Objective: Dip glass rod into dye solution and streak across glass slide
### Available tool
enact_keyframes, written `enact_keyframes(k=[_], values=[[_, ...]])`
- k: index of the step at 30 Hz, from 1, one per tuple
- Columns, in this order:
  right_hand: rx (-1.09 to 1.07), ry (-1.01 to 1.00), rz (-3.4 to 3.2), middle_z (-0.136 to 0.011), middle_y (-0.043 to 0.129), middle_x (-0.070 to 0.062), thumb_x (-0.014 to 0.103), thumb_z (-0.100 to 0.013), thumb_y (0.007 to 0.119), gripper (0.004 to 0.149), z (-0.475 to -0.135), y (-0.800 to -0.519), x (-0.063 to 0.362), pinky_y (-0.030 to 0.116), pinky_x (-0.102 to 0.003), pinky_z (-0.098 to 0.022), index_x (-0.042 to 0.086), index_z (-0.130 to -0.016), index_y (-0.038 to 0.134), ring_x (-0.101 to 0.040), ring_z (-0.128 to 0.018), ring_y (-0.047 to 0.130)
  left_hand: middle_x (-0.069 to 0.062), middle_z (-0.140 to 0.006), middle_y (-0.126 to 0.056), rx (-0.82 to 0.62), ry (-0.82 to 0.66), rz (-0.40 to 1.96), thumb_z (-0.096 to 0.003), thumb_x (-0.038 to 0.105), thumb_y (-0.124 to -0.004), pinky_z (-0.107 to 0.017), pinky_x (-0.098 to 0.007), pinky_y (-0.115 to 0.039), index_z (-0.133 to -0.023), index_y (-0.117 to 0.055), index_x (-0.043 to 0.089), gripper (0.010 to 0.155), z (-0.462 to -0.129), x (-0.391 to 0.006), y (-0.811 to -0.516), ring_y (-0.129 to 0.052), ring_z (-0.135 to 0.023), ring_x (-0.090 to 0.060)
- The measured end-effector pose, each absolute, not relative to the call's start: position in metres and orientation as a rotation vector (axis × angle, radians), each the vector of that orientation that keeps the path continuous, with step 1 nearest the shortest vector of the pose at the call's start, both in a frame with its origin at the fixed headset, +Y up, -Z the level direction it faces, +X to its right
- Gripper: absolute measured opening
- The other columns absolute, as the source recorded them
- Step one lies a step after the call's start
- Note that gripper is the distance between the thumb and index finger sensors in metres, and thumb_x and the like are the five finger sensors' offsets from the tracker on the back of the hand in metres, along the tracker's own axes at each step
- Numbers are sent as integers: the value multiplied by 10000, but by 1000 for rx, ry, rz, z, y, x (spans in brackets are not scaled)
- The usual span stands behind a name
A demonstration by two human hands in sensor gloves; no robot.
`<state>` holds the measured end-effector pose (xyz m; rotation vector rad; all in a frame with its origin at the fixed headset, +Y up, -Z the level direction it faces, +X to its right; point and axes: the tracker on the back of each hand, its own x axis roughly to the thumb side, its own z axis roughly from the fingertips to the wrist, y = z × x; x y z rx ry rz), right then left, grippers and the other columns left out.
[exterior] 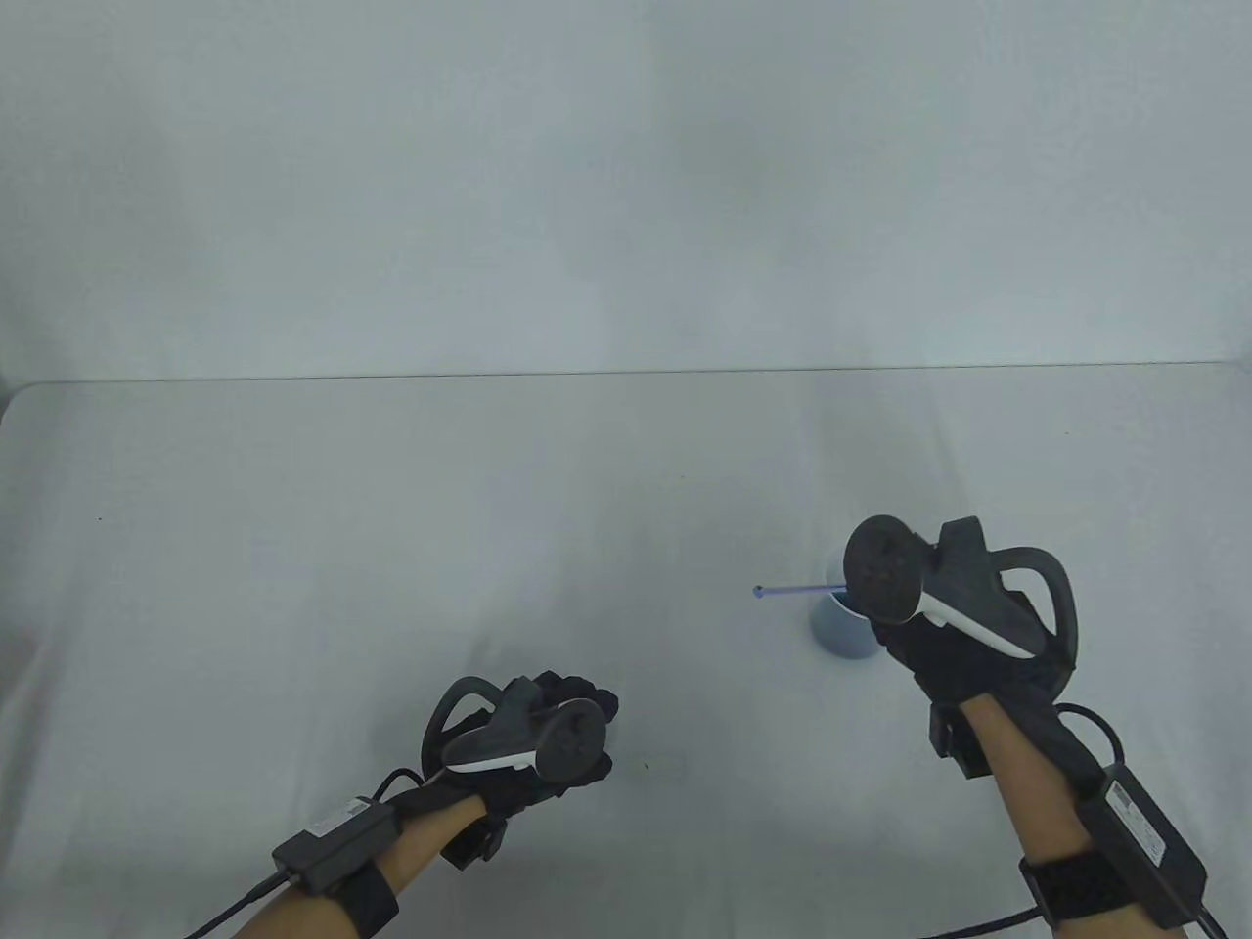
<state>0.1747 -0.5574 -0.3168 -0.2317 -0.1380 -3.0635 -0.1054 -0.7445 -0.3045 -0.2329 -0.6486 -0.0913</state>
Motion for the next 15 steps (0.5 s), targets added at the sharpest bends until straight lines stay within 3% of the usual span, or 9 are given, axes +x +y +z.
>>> enact_keyframes(k=[9, 15], values=[[-514, -351, -3010, -574, 938, 44, 426, -552, 692, 426, -304, -620, 128, 850, -372, -441, 202, -899, 799, -132, -482, 961, -37, -1038, -711, -237, -660, -163, -507, 522, -764, -701, -514, -679, -1059, -631, 220, 643, -300, -92, -760, -795, -874, -289], [-600, -420, -2985, -575, 936, 45, 426, -553, 690, 426, -303, -643, 105, 848, -372, -442, 202, -899, 796, -130, -484, 959, -32, -1030, -715, -225, -661, -174, -511, 508, -764, -701, -512, -680, -1040, -648, 233, 608, -298, -91, -760, -793, -867, -291]])
